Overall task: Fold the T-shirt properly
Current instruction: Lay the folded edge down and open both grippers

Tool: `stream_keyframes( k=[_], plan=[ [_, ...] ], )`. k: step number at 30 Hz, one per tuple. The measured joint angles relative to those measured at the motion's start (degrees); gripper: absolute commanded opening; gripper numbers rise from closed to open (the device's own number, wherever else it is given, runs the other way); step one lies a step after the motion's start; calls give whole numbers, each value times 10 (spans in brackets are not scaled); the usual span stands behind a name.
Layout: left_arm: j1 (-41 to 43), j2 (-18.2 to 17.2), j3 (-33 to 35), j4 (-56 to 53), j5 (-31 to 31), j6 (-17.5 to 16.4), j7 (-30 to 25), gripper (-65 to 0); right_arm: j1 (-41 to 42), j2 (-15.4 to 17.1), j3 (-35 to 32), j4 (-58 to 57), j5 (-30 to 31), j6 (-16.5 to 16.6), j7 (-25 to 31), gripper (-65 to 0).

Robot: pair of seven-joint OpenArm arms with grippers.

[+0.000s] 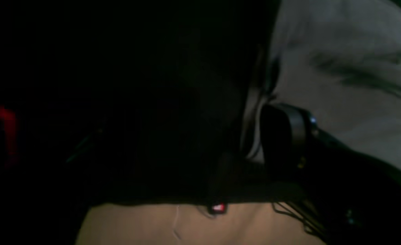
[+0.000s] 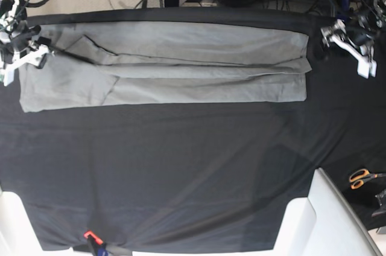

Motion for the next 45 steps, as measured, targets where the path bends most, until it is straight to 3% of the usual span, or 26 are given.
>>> stream_keyframes(
  k=[4,9,23,29,36,37,39,44,45],
  plan=[
    [-4,21,3,-17,-5,0,-40,-123,-1,2,0,0,0,-1,1,-327],
    [-5,36,1,-14,-9,0,-51,-123,0,2,0,0,0,-1,1,-327],
    [-59,37,2,-56,-10,-1,-53,-123,0,1,-1,0,0,0,2,-327],
    [-68,43,66,-62,-16,-1,-75,-125,0,1,-1,0,0,0,2,-327],
    [-66,54,67,-64,-24,-11,-77,-128,0,1,-1,0,0,0,2,-327],
    [-66,54,68,-64,-24,-11,-77,-143,0,1,-1,0,0,0,2,-327],
    [-66,54,69,-64,-23,-10,-76,-240,0,1,-1,0,0,0,1,-327],
    [-65,56,67,-70,-10,-9,-60,-650,0,1,-1,0,0,0,2,-327],
    [-63,57,67,-70,-12,-9,-61,-650,0,1,-1,0,0,0,1,-327]
  ],
)
